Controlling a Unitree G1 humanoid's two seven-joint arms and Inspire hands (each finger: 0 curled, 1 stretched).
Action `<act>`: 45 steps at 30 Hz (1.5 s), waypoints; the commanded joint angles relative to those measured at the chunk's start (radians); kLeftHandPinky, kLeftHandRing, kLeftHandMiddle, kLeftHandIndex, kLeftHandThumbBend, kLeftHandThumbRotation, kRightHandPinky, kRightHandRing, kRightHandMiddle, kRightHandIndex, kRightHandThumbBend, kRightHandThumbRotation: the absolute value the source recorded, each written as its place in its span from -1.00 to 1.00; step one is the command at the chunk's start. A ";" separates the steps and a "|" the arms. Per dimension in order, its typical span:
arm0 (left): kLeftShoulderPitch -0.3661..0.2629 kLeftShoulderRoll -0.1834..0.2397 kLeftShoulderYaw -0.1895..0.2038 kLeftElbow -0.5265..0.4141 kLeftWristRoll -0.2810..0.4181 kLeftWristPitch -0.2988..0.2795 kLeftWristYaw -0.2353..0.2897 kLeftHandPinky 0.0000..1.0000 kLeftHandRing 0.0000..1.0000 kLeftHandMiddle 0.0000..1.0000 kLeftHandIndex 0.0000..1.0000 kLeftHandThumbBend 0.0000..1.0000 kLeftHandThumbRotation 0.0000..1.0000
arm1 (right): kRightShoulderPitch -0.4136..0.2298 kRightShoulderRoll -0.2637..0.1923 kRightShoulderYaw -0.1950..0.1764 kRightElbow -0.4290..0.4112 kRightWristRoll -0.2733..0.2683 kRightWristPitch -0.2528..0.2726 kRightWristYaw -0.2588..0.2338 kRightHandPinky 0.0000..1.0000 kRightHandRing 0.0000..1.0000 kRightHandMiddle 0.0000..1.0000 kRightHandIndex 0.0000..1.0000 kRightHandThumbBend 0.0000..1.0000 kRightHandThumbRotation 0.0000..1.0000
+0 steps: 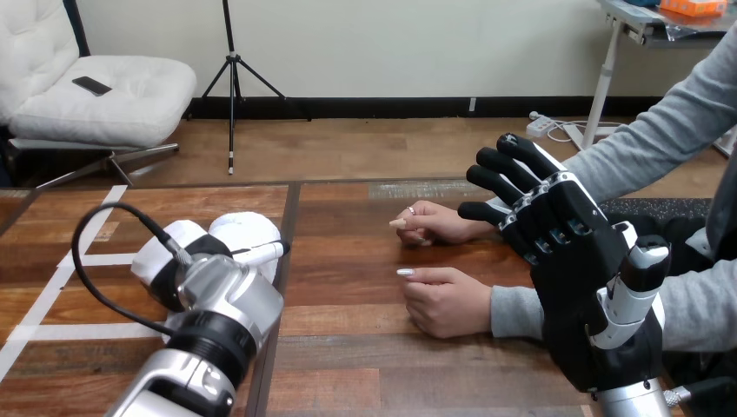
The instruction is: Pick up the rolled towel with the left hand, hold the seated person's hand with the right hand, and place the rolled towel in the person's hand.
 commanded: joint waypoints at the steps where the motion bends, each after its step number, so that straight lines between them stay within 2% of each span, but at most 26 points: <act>1: -0.056 0.016 -0.040 -0.029 0.018 0.012 -0.036 -0.14 0.17 0.29 0.54 0.92 0.54 | -0.048 -0.001 0.001 -0.062 0.001 -0.016 -0.004 0.44 0.68 0.68 0.67 0.91 1.00; 7: -0.062 0.026 -0.067 -0.040 0.028 0.032 -0.082 -0.25 0.09 0.21 0.43 0.93 0.47 | -0.049 0.000 0.001 -0.058 0.005 -0.017 -0.002 0.44 0.68 0.68 0.67 0.91 1.00; 13: -0.065 0.039 -0.097 -0.056 0.034 0.053 -0.134 -0.26 0.09 0.22 0.37 0.92 0.24 | -0.049 0.001 0.002 -0.056 0.009 -0.017 0.000 0.45 0.69 0.68 0.67 0.88 1.00; 19: -0.063 0.045 -0.114 -0.077 0.038 0.077 -0.160 -0.29 0.05 0.18 0.29 0.92 0.04 | -0.049 0.001 0.003 -0.057 0.012 -0.012 0.001 0.45 0.69 0.69 0.68 0.87 1.00; 24: -0.057 0.049 -0.131 -0.083 0.044 0.086 -0.168 -0.42 -0.14 0.04 0.19 0.89 -0.13 | -0.049 0.001 0.003 -0.056 0.011 -0.011 0.000 0.45 0.69 0.69 0.68 0.87 1.00; 28: -0.039 0.050 -0.135 -0.101 0.048 0.084 -0.153 -0.53 -0.29 -0.09 0.14 0.86 -0.26 | -0.048 0.001 0.003 -0.055 0.013 -0.009 0.000 0.45 0.69 0.69 0.69 0.88 1.00; 30: -0.031 0.051 -0.135 -0.111 0.050 0.082 -0.147 -0.60 -0.39 -0.17 0.11 0.82 -0.38 | -0.048 0.002 0.004 -0.054 0.012 -0.010 0.000 0.45 0.70 0.69 0.69 0.89 1.00; 37: 0.008 0.053 -0.109 -0.158 0.043 0.070 -0.114 -0.72 -0.55 -0.32 0.08 0.76 -0.67 | -0.049 0.003 0.003 -0.049 0.011 -0.014 0.001 0.46 0.70 0.69 0.69 0.89 1.00; 39: 0.016 0.053 -0.105 -0.165 0.040 0.067 -0.106 -0.77 -0.61 -0.39 0.17 0.68 -0.83 | -0.049 0.003 0.003 -0.049 0.012 -0.013 0.002 0.46 0.70 0.69 0.69 0.89 1.00; 45: 0.054 0.057 -0.087 -0.211 0.040 0.037 -0.065 -0.84 -0.70 -0.49 0.33 0.53 -0.96 | -0.051 0.006 0.002 -0.045 0.007 -0.020 -0.001 0.49 0.71 0.70 0.69 0.87 1.00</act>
